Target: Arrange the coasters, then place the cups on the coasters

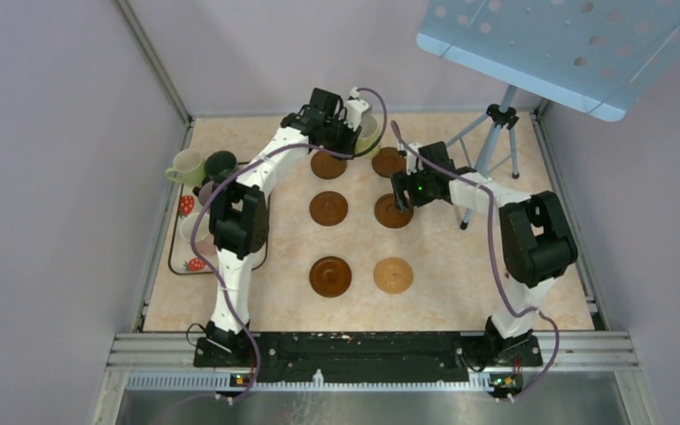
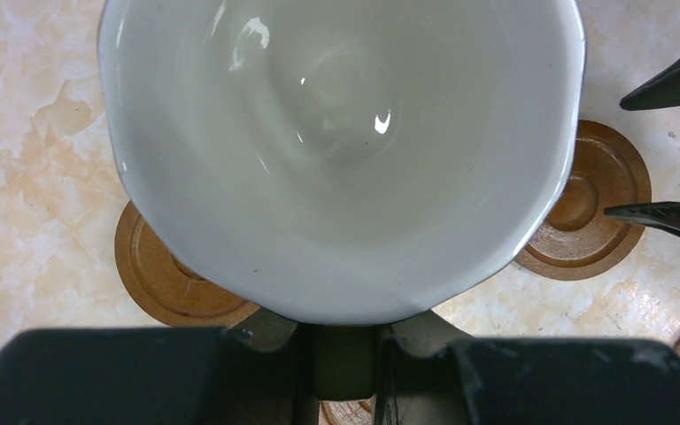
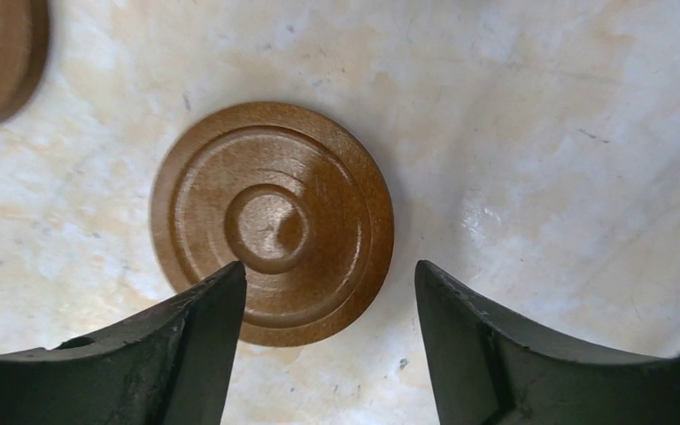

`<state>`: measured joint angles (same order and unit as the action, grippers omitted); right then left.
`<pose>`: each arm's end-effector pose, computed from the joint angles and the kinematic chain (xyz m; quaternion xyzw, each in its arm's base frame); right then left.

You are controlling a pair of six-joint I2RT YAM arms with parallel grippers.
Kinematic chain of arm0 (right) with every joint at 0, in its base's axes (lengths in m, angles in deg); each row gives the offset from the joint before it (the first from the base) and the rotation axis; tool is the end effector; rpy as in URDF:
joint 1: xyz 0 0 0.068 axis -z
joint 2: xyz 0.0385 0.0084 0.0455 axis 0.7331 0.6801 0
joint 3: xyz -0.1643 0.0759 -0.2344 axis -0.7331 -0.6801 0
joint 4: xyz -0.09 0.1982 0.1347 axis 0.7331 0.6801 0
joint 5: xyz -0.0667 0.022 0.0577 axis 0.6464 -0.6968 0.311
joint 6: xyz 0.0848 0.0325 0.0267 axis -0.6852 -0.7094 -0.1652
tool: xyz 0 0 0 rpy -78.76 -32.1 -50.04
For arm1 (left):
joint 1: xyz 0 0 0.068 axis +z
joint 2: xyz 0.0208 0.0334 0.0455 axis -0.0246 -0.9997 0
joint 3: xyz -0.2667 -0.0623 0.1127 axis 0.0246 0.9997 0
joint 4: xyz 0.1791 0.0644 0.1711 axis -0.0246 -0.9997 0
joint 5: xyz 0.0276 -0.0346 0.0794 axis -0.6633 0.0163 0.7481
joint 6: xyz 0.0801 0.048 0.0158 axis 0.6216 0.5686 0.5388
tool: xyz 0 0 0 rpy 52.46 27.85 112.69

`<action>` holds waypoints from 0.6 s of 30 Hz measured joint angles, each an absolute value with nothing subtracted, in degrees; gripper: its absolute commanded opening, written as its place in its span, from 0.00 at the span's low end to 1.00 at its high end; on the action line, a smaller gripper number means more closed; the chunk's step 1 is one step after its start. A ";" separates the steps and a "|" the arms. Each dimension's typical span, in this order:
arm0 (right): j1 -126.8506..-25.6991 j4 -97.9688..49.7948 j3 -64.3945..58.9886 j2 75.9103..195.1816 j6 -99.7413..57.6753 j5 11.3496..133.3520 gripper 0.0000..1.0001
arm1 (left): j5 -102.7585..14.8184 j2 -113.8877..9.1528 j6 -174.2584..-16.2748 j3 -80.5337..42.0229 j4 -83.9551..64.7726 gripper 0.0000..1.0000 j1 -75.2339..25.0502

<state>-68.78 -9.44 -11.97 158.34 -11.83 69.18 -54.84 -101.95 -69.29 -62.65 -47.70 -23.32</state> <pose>0.3761 0.1664 0.1694 -0.2258 0.9165 0.1412 0.2985 0.4782 -0.2512 0.2592 0.3649 0.8386 -0.1869 0.3586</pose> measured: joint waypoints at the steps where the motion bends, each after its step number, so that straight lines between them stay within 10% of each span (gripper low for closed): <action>1: -68.75 -9.33 -11.90 157.38 -12.39 69.01 0.72 | -54.93 -101.95 -69.27 -62.70 -47.70 0.00 -23.32; 18: -62.00 -8.78 -15.42 140.72 -13.88 61.12 0.72 | -55.26 -109.75 -67.04 -77.04 -53.30 0.00 -25.31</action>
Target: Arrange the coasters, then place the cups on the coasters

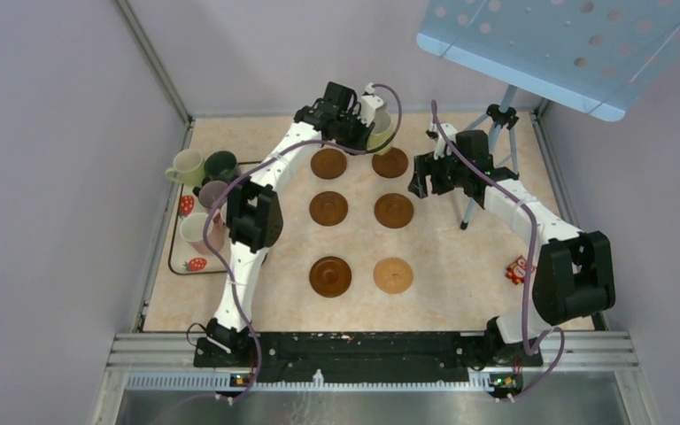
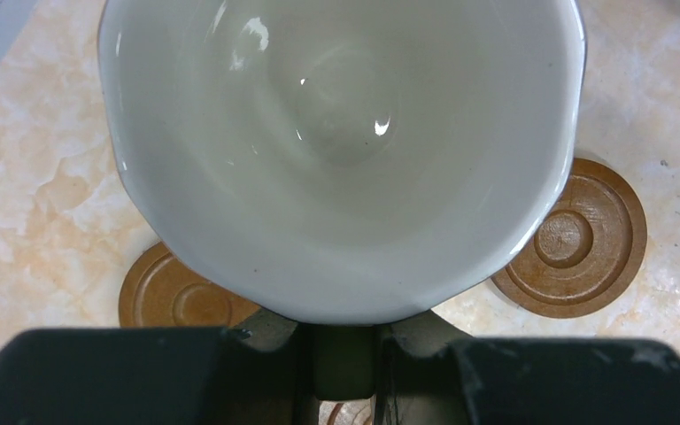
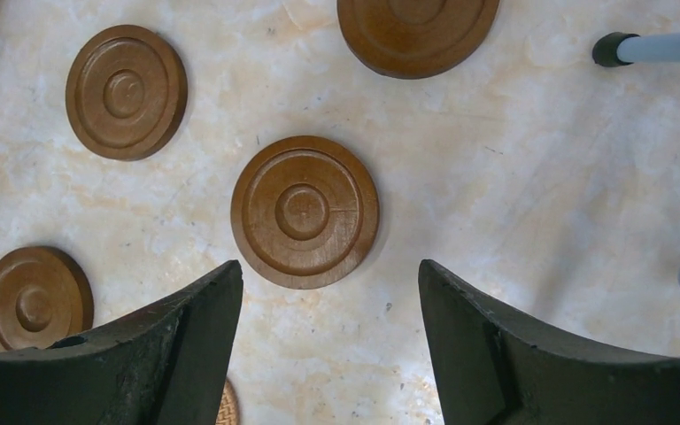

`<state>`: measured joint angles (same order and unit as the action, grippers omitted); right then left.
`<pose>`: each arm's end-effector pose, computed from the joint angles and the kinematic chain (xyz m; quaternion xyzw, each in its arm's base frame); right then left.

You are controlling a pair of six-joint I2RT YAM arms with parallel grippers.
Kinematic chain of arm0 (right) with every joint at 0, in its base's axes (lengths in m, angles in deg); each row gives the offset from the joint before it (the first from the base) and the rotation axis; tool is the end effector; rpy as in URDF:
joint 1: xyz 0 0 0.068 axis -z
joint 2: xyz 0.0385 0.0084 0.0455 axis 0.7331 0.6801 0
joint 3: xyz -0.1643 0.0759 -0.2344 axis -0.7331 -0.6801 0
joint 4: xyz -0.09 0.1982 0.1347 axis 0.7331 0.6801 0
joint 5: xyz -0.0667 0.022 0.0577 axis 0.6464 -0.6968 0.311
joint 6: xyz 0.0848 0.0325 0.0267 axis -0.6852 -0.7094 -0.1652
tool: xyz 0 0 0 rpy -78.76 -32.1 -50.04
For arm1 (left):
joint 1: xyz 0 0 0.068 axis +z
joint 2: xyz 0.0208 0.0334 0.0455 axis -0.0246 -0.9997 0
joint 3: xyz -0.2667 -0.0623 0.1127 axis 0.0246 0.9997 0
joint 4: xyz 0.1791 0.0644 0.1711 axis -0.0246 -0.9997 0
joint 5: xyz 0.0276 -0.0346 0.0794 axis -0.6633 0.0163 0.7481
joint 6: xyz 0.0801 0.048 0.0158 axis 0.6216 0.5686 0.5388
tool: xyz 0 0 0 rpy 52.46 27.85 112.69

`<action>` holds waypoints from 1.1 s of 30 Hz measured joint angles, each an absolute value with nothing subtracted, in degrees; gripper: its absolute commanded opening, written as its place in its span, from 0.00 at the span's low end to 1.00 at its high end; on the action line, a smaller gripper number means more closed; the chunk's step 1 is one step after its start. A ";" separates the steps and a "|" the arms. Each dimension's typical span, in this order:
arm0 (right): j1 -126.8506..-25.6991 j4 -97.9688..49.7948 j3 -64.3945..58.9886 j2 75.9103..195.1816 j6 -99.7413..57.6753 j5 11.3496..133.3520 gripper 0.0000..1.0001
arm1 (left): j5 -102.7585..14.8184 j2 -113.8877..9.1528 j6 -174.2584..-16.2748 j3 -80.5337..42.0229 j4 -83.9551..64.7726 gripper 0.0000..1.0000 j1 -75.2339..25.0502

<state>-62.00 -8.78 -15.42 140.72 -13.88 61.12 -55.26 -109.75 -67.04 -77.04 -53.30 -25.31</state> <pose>0.3453 0.1202 0.2633 -0.1875 0.8741 0.2004 0.4007 0.4943 -0.2809 0.2647 0.3968 0.8200 -0.1895 0.3664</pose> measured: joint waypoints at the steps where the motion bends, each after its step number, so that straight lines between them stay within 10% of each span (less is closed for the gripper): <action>1: -61.80 -8.58 -15.53 140.61 -13.64 61.03 0.72 | -55.08 -110.50 -66.98 -77.45 -53.52 0.00 -25.64; 33: -59.70 -8.28 -17.19 137.97 -11.63 61.03 0.72 | -51.65 -118.71 -65.73 -81.93 -51.42 0.04 -28.72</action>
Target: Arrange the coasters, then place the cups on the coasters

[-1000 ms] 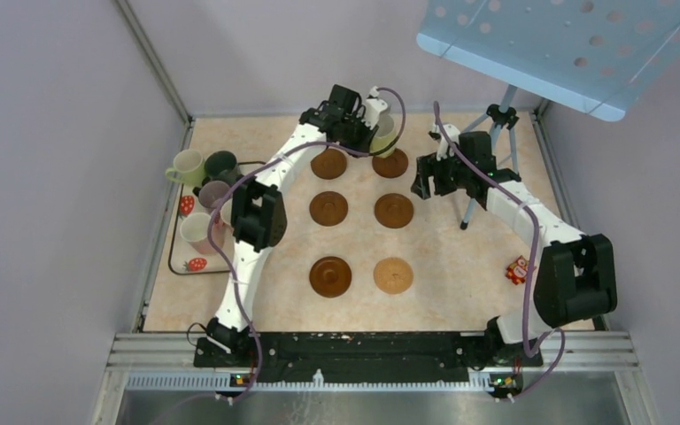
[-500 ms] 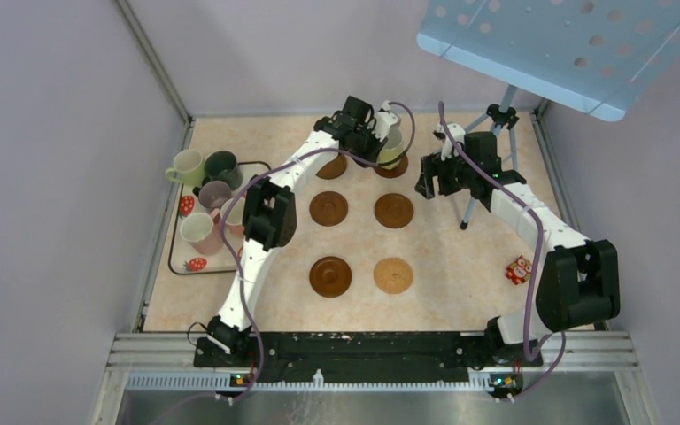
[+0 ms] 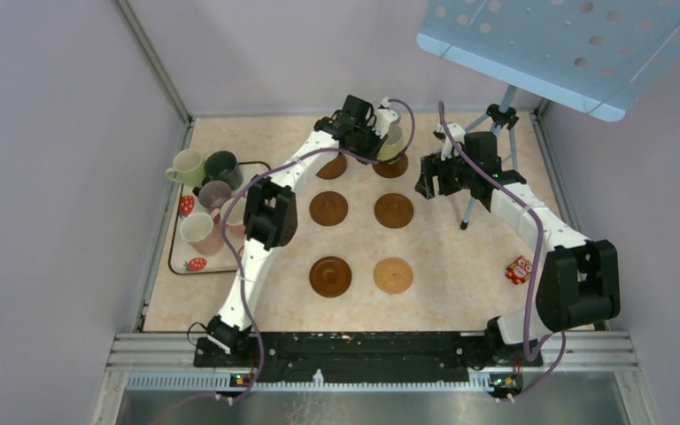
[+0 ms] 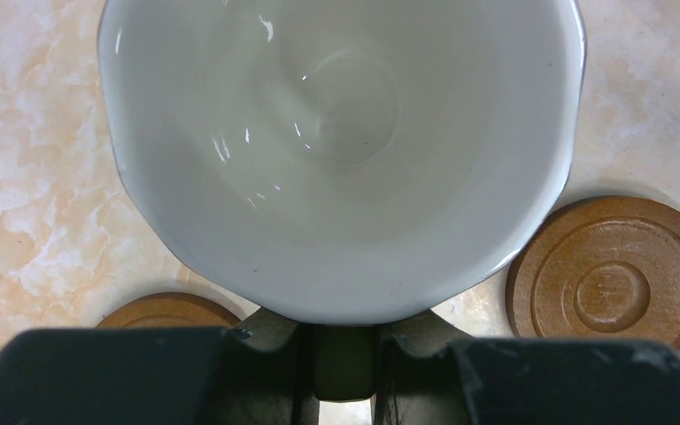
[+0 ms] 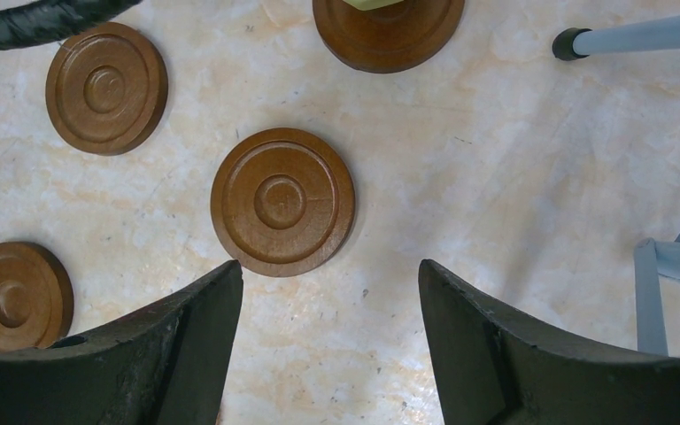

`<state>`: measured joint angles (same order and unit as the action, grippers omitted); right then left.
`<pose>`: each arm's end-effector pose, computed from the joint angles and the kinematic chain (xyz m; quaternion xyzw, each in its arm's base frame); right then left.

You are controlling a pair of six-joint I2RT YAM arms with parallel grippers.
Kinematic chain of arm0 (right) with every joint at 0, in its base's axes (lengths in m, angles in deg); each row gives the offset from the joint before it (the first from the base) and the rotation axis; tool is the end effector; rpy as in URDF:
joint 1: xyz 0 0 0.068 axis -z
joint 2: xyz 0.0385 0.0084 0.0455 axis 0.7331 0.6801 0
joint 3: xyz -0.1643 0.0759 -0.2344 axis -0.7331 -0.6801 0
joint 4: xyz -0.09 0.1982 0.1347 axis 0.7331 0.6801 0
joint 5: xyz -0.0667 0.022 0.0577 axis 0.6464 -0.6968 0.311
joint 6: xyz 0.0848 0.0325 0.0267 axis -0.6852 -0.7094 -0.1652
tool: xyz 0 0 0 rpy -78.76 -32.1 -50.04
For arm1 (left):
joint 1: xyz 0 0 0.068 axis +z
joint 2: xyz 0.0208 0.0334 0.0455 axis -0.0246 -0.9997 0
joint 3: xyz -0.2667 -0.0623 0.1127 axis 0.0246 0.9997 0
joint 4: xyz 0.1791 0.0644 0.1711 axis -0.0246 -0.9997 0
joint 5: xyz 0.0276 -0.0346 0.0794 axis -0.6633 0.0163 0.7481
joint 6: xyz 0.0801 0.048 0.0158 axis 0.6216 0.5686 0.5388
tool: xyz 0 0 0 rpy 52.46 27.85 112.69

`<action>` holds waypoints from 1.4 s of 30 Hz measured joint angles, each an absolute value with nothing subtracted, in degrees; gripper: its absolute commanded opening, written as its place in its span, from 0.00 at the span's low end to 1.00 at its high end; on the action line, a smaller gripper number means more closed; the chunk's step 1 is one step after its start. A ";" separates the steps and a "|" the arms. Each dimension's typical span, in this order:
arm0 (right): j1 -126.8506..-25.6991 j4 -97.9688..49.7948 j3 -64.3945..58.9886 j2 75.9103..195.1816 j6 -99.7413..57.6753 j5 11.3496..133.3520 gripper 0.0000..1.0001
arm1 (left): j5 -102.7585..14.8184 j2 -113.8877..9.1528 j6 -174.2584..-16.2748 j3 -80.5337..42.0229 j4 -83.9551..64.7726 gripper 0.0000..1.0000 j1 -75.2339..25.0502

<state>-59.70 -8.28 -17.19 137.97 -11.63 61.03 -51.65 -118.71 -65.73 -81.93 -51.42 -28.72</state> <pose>0.3377 0.1037 0.2672 -0.1878 0.8722 0.1850 0.4120 0.5054 -0.3206 0.2090 0.4217 0.8195 -0.1670 0.3502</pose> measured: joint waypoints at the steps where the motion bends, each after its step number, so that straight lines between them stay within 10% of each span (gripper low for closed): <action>1: -59.70 -8.30 -17.19 137.97 -11.63 61.03 0.72 | -51.65 -119.06 -65.73 -82.24 -51.07 0.04 -28.72; 14: -59.62 -8.37 -17.21 137.97 -11.63 60.83 0.72 | -51.19 -121.77 -65.71 -82.96 -49.52 0.08 -29.20; 42: -59.62 -8.37 -17.21 137.97 -11.41 60.64 0.72 | -51.28 -121.75 -65.75 -83.13 -47.18 0.52 -29.64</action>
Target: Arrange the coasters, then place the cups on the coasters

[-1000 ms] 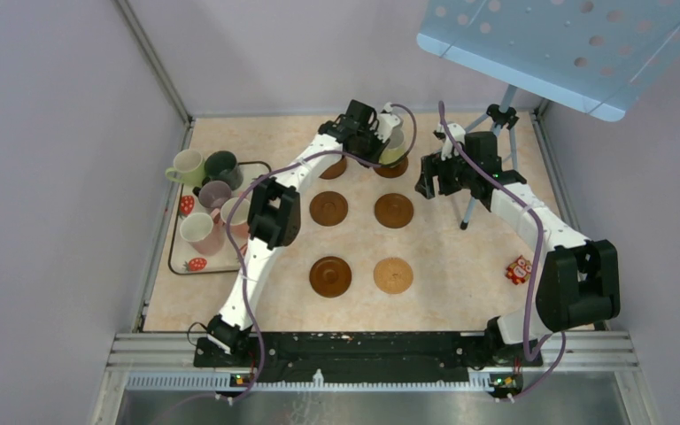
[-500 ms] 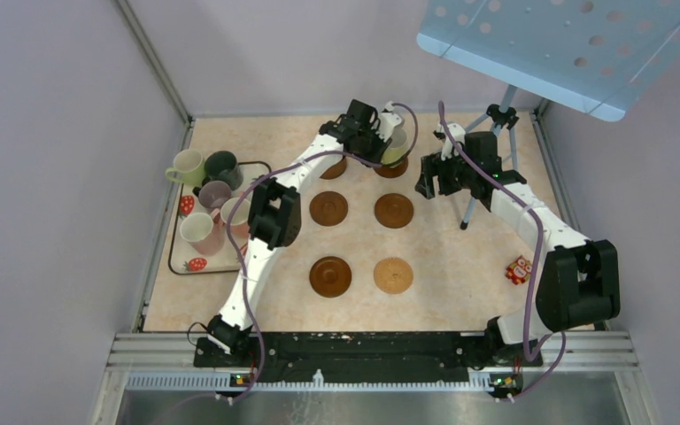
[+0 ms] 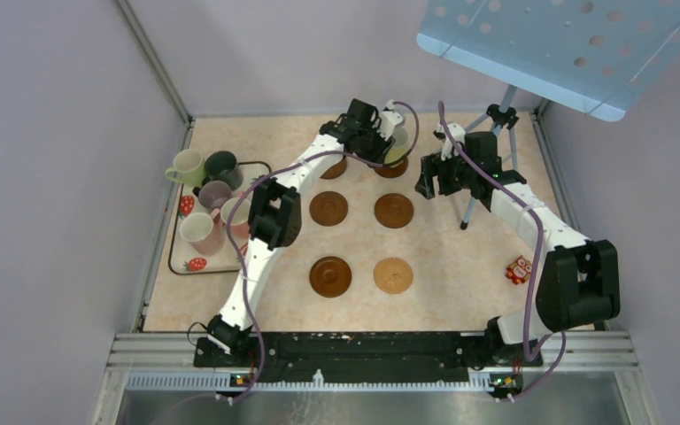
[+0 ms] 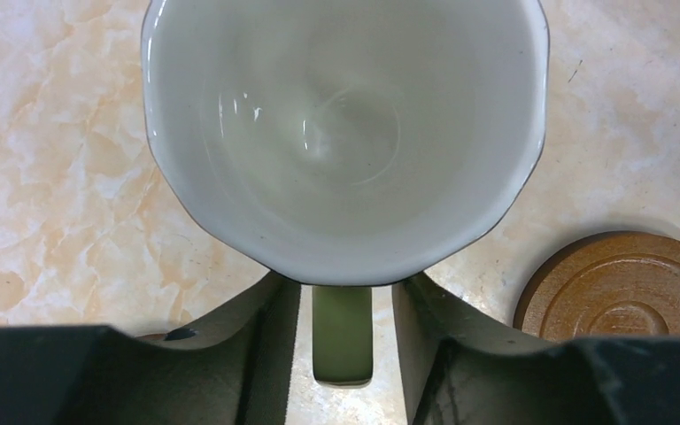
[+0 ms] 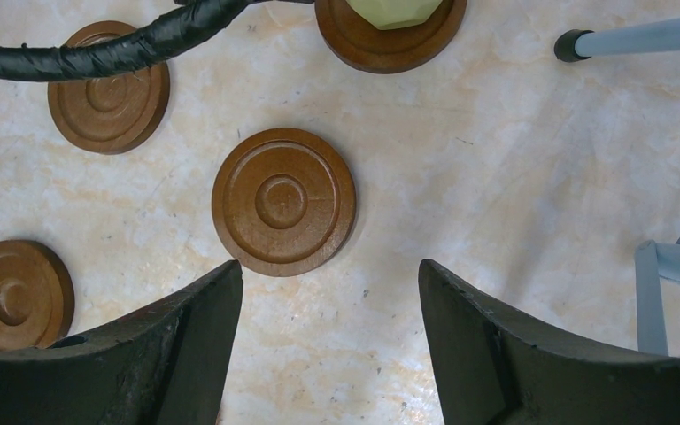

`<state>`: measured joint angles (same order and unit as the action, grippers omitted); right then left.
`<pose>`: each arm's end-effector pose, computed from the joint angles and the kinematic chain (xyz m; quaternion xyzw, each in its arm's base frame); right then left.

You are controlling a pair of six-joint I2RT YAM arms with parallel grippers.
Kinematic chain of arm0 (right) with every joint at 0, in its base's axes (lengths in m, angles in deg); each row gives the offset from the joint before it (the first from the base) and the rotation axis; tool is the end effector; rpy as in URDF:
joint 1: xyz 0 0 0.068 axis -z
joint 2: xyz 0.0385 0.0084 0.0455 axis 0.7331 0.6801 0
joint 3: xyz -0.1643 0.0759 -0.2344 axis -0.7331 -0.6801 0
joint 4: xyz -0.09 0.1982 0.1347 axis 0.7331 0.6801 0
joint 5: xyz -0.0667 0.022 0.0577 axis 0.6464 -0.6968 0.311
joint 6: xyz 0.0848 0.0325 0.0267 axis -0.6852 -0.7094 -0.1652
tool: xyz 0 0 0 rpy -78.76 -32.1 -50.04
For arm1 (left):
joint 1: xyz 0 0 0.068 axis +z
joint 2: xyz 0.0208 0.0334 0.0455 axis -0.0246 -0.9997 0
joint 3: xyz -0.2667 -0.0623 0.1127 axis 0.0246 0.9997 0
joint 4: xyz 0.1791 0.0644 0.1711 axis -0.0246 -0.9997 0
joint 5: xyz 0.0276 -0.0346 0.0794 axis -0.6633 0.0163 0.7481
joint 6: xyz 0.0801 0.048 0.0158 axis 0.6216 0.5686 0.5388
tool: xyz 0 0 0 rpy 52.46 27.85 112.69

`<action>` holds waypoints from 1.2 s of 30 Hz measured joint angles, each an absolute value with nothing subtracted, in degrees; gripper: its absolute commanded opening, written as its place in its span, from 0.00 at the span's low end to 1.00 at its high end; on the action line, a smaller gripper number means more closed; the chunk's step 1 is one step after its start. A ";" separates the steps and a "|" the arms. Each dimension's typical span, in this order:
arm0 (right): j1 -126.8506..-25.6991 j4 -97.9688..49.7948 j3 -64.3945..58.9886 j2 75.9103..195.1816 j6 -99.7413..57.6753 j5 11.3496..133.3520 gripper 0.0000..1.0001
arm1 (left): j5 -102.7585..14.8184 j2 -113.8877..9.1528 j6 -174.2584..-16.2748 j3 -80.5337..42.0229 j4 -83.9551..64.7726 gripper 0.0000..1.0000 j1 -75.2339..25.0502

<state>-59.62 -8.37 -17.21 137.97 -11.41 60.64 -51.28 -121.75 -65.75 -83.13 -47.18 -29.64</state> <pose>0.3377 0.1037 0.2674 -0.1903 0.8710 0.1869 0.4125 0.5131 -0.3358 0.1934 0.4264 0.8088 -0.1680 0.3686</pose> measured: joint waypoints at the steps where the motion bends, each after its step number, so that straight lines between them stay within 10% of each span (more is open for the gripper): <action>1: -59.62 -8.37 -17.21 137.97 -11.39 60.64 0.72 | -51.30 -121.69 -65.73 -83.07 -47.16 0.55 -29.66; 36: -59.62 -8.37 -17.21 137.97 -11.39 60.62 0.72 | -53.25 -113.14 -65.97 -72.53 -46.17 0.49 -29.77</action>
